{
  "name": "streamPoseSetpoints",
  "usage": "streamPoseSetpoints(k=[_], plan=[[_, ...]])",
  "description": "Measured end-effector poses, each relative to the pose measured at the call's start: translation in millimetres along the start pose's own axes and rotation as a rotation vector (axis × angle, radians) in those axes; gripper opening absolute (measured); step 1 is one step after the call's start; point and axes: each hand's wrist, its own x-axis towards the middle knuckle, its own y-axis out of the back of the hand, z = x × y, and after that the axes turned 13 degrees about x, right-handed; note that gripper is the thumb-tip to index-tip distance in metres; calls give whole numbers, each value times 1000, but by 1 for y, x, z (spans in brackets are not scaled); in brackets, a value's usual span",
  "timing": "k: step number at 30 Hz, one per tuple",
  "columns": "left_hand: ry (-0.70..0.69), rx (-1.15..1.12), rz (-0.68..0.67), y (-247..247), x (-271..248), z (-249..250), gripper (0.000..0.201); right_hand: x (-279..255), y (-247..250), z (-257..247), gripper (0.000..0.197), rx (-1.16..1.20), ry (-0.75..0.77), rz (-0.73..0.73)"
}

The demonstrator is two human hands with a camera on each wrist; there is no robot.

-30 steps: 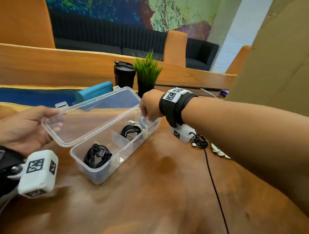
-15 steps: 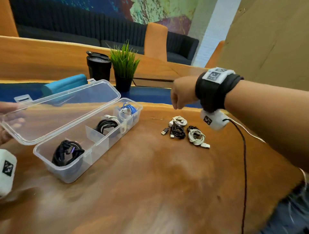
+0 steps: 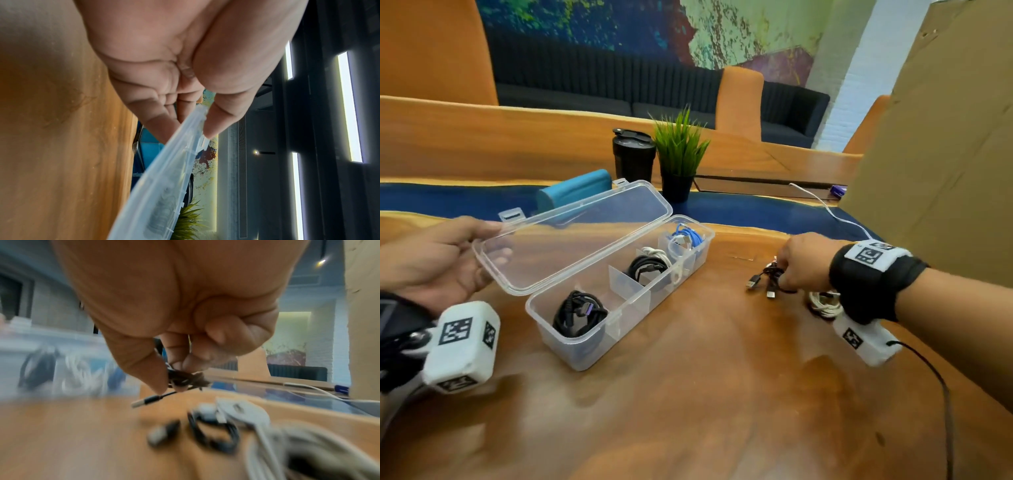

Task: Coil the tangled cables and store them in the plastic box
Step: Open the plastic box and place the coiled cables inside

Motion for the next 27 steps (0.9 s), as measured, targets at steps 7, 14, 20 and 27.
streamPoseSetpoints(k=[7,14,20,27], plan=[[67,-28,-47,-16,-32,14,15,-26,69,-45,13,735,191,152],[66,-25,-63,-15,-33,15,14,22,46,-109,14,854,171,2],[52,-38,-60,-17,-34,16,11,50,34,-140,17,427,125,-65],[34,-33,-49,-20,-37,17,13,54,19,-167,31,-207,342,100]])
